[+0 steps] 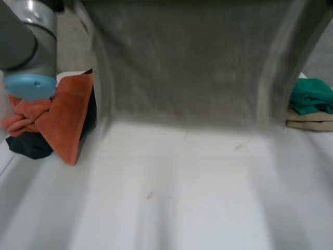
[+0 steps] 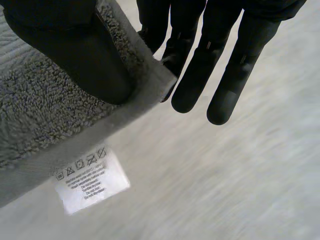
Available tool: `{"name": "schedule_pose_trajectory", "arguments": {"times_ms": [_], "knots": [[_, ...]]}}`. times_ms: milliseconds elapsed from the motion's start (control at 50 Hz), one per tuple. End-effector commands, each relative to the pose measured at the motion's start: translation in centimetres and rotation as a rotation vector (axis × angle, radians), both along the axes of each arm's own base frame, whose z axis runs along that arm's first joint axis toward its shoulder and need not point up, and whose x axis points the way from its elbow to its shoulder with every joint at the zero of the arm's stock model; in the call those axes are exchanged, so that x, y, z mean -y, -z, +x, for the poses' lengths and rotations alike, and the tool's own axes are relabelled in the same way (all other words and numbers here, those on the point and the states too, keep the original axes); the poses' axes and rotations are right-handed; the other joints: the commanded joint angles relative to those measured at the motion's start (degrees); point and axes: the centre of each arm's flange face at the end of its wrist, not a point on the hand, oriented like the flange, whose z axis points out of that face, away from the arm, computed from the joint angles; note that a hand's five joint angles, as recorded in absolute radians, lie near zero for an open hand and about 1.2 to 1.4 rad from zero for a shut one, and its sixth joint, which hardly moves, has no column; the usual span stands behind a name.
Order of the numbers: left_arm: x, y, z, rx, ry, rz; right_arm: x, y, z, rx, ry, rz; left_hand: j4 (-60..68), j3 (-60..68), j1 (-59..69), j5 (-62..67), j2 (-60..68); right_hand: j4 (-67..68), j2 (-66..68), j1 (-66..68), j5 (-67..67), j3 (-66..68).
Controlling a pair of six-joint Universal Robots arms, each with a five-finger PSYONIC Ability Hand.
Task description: Fold the laundry.
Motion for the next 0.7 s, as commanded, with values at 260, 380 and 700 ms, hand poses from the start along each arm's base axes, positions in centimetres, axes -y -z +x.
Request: {"name": "schedule_pose_trajectory", "arguments": {"times_ms": [260, 380, 700], "knots": [[-4.7, 18.0, 1.0, 0.157, 0.134, 0.518, -3.6, 16.0, -0.6, -0.041, -0.134, 0.486, 11.2, 11.9, 16.4, 13.0, 11.6, 11.6, 13.0, 16.0, 13.0, 11.9], [-7.0, 25.9, 1.3, 0.260, 0.158, 0.657, -5.7, 23.3, -1.7, -0.097, -0.121, 0.746, 11.2, 11.9, 16.4, 13.0, 11.6, 11.6, 13.0, 16.0, 13.0, 11.9], [-7.9, 24.8, 3.1, 0.190, 0.173, 0.743, -4.5, 21.8, -5.2, -0.039, -0.049, 0.754, -38.4, -37.7, -33.2, -36.6, -38.0, 11.6, 13.0, 16.0, 13.0, 11.9]]}}
